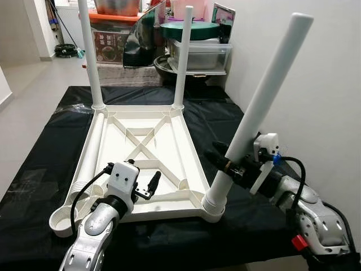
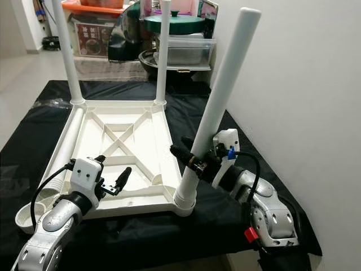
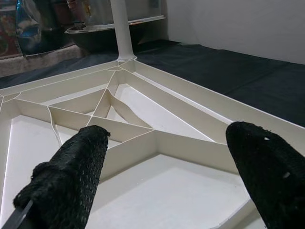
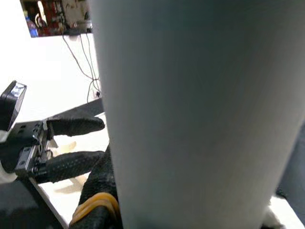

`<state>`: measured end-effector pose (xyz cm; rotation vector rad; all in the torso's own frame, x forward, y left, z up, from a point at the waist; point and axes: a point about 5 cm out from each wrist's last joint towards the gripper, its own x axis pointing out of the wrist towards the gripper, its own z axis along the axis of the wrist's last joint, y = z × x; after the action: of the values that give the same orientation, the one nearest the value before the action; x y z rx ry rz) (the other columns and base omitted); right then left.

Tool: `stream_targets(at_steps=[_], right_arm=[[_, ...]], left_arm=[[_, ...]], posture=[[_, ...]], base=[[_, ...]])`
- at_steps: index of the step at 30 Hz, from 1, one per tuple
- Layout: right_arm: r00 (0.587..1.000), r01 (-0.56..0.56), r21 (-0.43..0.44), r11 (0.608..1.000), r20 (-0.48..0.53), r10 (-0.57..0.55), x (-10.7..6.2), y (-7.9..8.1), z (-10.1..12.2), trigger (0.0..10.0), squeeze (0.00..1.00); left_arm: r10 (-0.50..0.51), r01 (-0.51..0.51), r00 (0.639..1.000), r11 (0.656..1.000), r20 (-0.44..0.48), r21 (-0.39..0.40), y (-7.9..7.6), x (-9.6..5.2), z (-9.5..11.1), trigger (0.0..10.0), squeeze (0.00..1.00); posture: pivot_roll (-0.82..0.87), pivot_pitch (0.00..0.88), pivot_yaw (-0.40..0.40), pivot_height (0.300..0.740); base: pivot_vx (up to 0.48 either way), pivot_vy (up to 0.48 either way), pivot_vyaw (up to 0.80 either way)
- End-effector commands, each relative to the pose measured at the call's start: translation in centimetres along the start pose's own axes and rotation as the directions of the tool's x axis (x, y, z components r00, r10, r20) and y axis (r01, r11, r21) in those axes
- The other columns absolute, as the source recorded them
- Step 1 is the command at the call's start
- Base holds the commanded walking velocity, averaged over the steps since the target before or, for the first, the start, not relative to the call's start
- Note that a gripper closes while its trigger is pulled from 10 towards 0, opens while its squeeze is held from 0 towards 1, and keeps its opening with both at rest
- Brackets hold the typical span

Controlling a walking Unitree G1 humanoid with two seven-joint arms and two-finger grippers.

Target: Building children table

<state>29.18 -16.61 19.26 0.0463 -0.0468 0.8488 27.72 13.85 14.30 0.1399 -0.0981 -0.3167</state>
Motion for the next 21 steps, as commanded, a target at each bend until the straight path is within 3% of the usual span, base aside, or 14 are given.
stream_targets(at_steps=[1,7,15,17,21], right_arm=[[0.989,0.014,0.048,0.999,-0.15,-0.007,-0.3,0.2,-3.1,10.0,0.0],[0.979,0.13,0.048,0.99,-0.162,-0.121,0.2,-0.6,-3.5,10.0,0.0],[0.972,0.208,0.099,0.973,-0.134,-0.194,1.0,0.4,-4.0,10.0,0.0],[0.952,0.291,0.141,0.946,-0.139,-0.272,1.5,1.0,-5.1,10.0,0.0],[0.925,0.365,0.138,0.921,-0.169,-0.341,1.7,1.3,-6.1,10.0,0.0]], left_arm=[[-0.008,0.008,1.0,1.0,-0.015,0.011,0.0,0.1,-0.4,10.0,0.0],[-0.011,0.011,1.0,1.0,-0.015,0.012,0.0,0.1,-0.4,10.0,0.0],[-0.008,0.008,1.0,1.0,-0.019,0.012,0.0,0.0,-0.5,10.0,0.0],[-0.009,0.009,1.0,1.0,-0.021,0.011,-0.1,0.0,-0.6,10.0,0.0],[-0.009,0.009,1.0,1.0,-0.022,0.012,-0.1,0.0,-0.6,10.0,0.0]], posture=[[0.05,0.0,-0.096,0.74],[0.06,0.0,-0.096,0.74],[0.05,0.0,-0.096,0.74],[0.05,0.0,-0.094,0.74],[0.05,0.0,-0.094,0.74]], base=[[0.0,0.0,0.0],[0.0,0.0,0.0],[0.0,0.0,0.0],[0.0,0.0,0.0],[0.0,0.0,0.0]])
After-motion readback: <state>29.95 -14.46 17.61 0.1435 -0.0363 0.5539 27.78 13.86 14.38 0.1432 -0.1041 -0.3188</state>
